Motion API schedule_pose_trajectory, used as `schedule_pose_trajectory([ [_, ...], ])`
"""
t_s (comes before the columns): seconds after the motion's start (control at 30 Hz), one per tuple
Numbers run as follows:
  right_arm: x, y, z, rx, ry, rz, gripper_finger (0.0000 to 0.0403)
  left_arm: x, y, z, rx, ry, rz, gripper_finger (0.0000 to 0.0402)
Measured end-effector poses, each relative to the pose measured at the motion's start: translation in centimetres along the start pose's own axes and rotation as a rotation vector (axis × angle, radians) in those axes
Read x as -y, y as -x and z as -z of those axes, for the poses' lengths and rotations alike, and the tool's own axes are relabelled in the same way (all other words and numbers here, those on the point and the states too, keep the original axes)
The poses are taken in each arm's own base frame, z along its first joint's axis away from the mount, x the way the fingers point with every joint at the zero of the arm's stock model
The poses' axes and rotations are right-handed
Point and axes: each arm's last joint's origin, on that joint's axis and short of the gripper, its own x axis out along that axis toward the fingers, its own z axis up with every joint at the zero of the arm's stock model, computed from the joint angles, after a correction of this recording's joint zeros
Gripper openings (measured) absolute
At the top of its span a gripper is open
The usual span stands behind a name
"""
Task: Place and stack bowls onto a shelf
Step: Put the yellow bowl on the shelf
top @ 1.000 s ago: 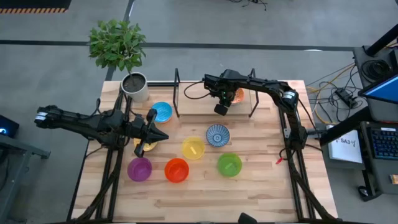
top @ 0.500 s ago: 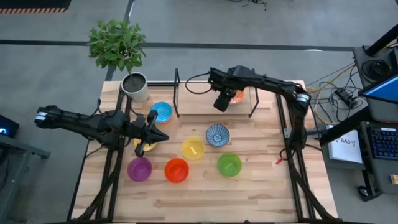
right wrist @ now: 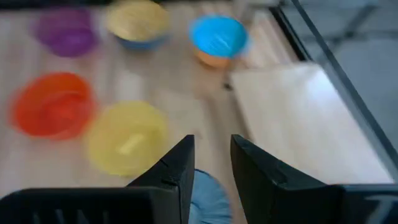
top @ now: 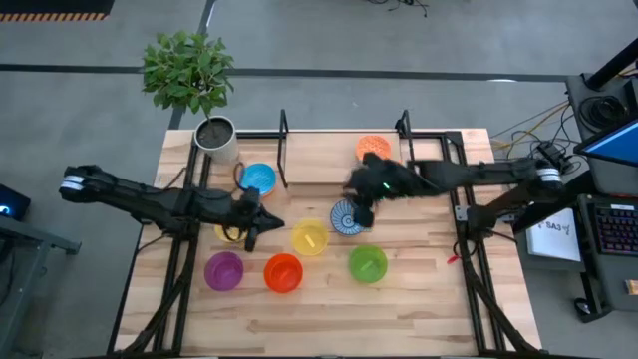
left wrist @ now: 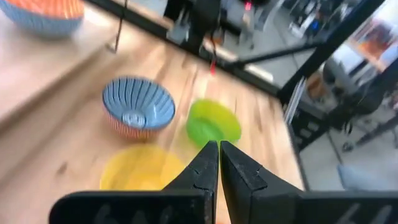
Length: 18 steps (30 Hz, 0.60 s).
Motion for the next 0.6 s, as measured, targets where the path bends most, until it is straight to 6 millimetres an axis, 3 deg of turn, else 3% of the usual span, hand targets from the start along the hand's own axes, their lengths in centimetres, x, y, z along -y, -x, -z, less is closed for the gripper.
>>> schedule_pose_trajectory([
  [0.13, -2.8, 1.7, 2.0, 0.088, 0.046, -0.095, 0.0086, -0.1, -1.9, 0.9, -0.113, -0.025, 0.022, 0.0],
  [0.27, -4.3, 2.6, 4.0, 0.19, 0.078, -0.162, 0.0082, 0.6, -3.8, 0.7, -0.194, -0.098, 0.074, 0.0],
  [0.6, -4.4, 3.2, 7.8, 0.291, 0.063, -0.204, 0.0098, 2.7, -7.2, 0.2, -0.443, -0.247, 0.034, 0.0],
])
